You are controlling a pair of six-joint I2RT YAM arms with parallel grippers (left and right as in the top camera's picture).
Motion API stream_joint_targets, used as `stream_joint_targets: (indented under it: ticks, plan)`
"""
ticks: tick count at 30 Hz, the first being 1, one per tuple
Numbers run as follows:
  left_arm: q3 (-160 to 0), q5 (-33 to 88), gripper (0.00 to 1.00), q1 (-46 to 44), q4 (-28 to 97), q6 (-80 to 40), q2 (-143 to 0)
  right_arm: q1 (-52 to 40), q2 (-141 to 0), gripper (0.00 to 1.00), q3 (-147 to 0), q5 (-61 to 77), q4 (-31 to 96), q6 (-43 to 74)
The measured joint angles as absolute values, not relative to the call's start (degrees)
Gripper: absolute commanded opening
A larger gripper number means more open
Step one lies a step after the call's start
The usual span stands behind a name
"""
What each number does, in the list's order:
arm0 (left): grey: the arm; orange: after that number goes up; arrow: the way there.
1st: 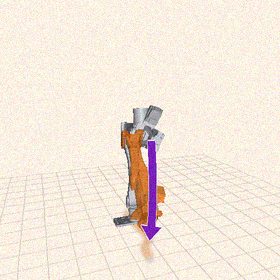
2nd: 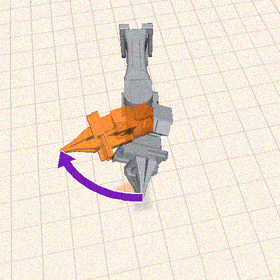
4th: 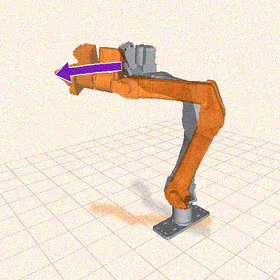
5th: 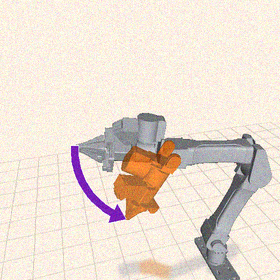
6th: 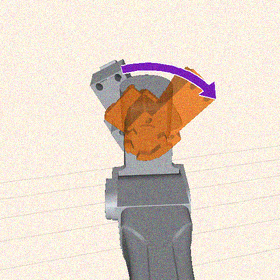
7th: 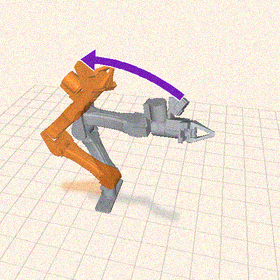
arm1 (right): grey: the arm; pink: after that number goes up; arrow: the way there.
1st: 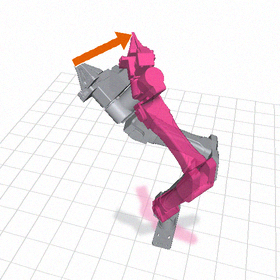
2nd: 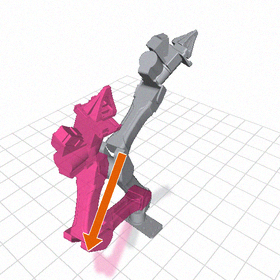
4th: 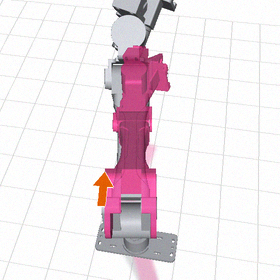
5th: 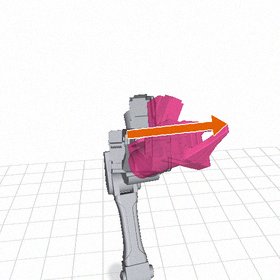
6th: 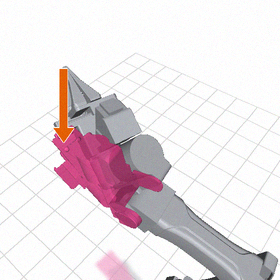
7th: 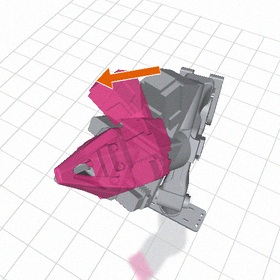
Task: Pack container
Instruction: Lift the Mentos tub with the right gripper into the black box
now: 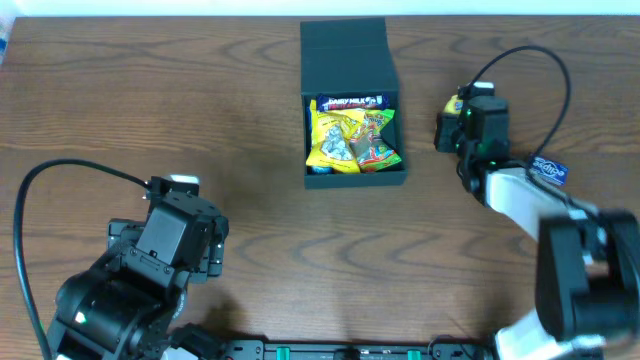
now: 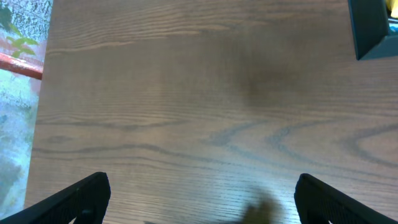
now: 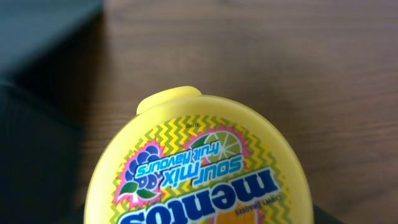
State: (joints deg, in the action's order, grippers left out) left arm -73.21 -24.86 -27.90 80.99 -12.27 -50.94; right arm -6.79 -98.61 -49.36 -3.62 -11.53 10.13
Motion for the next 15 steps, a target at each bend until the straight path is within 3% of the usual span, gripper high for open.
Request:
stream_joint_targets:
  ticks: [7, 15]
  plan:
    - [-73.2, -24.9, 0.95, -27.9, 80.9, -12.3, -50.9, -9.9, -74.9, 0.01, -51.2, 4.2, 9.5, 13.6]
    - [-73.2, -24.9, 0.95, -27.9, 81.0, -12.3, -50.9, -18.5, -70.0, 0.01, -68.7, 9.5, 34.6, 16.1]
